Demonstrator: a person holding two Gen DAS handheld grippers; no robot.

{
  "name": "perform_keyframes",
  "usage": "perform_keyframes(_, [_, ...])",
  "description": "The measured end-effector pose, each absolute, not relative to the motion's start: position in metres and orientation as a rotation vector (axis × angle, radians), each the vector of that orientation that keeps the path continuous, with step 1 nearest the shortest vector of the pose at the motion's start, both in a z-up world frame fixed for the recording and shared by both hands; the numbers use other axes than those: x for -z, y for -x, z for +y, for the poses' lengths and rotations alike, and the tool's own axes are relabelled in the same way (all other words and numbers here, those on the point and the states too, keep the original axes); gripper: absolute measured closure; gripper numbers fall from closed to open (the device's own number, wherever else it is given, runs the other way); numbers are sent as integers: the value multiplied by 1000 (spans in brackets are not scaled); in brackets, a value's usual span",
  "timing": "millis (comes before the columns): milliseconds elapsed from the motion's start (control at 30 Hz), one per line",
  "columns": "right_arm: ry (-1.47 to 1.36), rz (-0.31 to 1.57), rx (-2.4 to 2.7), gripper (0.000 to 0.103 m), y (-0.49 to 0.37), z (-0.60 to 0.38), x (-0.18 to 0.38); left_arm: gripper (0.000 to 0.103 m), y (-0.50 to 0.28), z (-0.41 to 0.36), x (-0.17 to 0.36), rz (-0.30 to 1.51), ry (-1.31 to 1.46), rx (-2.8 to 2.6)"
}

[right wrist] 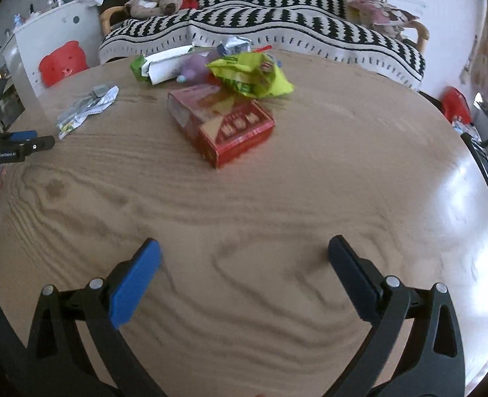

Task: Collect trash
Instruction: 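Move both grippers back over the table toward the remaining trash, then grasp the white cigarette pack with the left gripper while the right gripper grasps the red box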

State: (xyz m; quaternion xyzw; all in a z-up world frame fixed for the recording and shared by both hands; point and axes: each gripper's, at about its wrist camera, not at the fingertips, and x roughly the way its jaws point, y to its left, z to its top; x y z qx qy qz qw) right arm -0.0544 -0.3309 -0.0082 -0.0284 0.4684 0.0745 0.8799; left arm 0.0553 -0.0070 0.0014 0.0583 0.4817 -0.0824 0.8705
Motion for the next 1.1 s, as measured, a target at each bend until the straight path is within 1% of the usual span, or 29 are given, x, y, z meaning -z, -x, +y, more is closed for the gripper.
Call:
perform_keyframes(367, [116, 1024, -254, 5, -12, -314, 8, 5, -80, -18, 2, 977, -151, 239])
perform_keyframes(567, [135, 1009, -298, 5, -38, -310, 10, 5, -95, -16, 3, 981, -167, 272])
perform_keyframes(1100, [118, 986, -279, 5, -49, -307, 12, 5, -99, -19, 3, 975, -165, 269])
